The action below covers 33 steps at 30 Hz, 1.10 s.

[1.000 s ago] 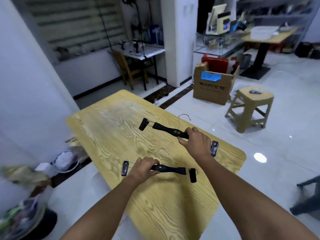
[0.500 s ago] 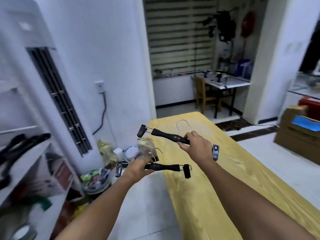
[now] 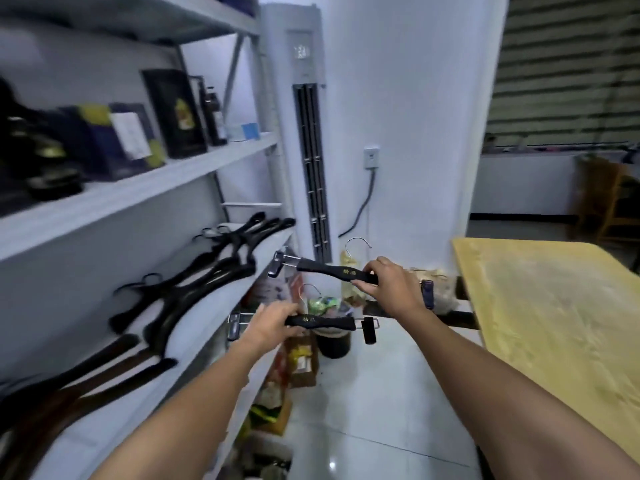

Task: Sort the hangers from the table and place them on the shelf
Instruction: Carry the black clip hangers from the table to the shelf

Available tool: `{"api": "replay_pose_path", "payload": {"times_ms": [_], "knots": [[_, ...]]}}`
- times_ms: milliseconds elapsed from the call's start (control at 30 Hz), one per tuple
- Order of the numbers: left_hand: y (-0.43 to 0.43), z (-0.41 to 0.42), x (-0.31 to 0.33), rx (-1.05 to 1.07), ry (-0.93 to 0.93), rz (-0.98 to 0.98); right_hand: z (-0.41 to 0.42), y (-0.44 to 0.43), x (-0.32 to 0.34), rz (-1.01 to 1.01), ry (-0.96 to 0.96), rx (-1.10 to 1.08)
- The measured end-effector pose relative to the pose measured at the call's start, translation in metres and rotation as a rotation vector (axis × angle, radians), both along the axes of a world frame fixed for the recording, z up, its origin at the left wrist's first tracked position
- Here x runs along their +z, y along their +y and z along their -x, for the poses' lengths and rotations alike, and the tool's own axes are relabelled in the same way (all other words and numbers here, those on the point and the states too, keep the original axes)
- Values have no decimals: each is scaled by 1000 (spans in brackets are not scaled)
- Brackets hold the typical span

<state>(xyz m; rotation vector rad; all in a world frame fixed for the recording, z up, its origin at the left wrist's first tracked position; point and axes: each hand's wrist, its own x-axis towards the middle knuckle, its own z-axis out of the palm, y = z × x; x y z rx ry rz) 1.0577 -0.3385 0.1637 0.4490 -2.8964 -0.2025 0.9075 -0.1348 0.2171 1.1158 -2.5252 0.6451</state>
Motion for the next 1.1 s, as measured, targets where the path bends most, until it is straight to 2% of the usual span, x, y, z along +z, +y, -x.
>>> {"api": "replay_pose_path", "payload": {"times_ms": [300,533,800,1000,1100], "knots": [[-82,-191,-1,314,30,-66,-141,-125,-8,2,29,323],[-81,-324,-11,550,47,-75,-239,-173,-15,-17,-27,542],[-15,-438,-10,847,29,-134,-339,-196,-19,-5,-55,787],[49,-499,-14,1087,-87,-151,-413,-179,-33,-51,-38,965],[76,-523,-16,1168,-82,-155,-439,-171,-38,-32,-63,1065]]}}
